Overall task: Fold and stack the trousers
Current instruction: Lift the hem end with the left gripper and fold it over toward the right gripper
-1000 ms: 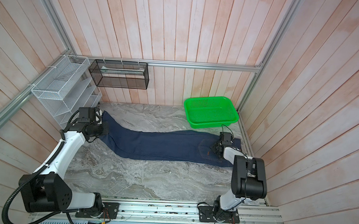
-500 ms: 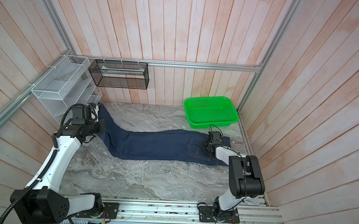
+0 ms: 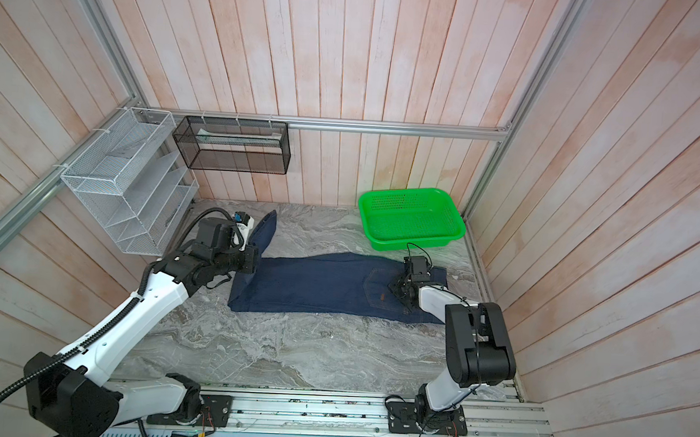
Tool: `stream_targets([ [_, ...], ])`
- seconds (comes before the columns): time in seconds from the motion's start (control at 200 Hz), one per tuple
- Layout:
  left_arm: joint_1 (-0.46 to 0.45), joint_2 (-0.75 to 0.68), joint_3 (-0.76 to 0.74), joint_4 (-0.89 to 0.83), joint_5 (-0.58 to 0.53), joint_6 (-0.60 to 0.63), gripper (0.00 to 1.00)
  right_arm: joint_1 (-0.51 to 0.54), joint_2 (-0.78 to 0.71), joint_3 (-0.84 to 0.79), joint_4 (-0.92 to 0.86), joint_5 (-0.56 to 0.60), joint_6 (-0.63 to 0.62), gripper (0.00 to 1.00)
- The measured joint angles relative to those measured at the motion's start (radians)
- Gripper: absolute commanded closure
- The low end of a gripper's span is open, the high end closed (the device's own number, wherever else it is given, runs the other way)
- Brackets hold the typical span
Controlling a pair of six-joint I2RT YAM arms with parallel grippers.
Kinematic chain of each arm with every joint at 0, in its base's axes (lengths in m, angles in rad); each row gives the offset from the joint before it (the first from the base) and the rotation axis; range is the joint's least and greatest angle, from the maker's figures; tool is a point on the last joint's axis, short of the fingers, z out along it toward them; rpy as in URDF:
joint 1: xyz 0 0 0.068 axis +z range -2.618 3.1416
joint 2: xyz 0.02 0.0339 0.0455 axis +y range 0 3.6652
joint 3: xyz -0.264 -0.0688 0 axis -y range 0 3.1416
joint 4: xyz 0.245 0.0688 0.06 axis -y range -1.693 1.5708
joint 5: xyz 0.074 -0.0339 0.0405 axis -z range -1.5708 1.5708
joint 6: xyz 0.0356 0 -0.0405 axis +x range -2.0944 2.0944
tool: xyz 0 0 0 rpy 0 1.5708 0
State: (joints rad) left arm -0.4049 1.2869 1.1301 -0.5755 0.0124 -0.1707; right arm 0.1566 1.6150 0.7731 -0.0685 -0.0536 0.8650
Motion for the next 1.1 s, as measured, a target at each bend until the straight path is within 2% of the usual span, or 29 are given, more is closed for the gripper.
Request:
stream_targets([
  [0.485, -0.296, 0.322, -0.018, 0.26, -0.143, -0.232, 1.0, 0.005, 0.0, 0.0, 0.001, 0.003, 0.0, 0.59],
  [0.99, -0.388, 0.522, 0.048, 0.332, -0.189, -0.304, 1.0, 0.005, 0.0, 0.0, 0.001, 0.003, 0.0, 0.59],
  [1.04, -0.392, 0.539, 0.06, 0.33, -0.184, -0.305, 0.93, 0.005, 0.0, 0.0, 0.001, 0.003, 0.0, 0.59],
  [1.1, -0.394, 0.553, 0.074, 0.329, -0.173, -0.304, 0.74, 0.005, 0.0, 0.0, 0.001, 0.003, -0.001, 0.59],
])
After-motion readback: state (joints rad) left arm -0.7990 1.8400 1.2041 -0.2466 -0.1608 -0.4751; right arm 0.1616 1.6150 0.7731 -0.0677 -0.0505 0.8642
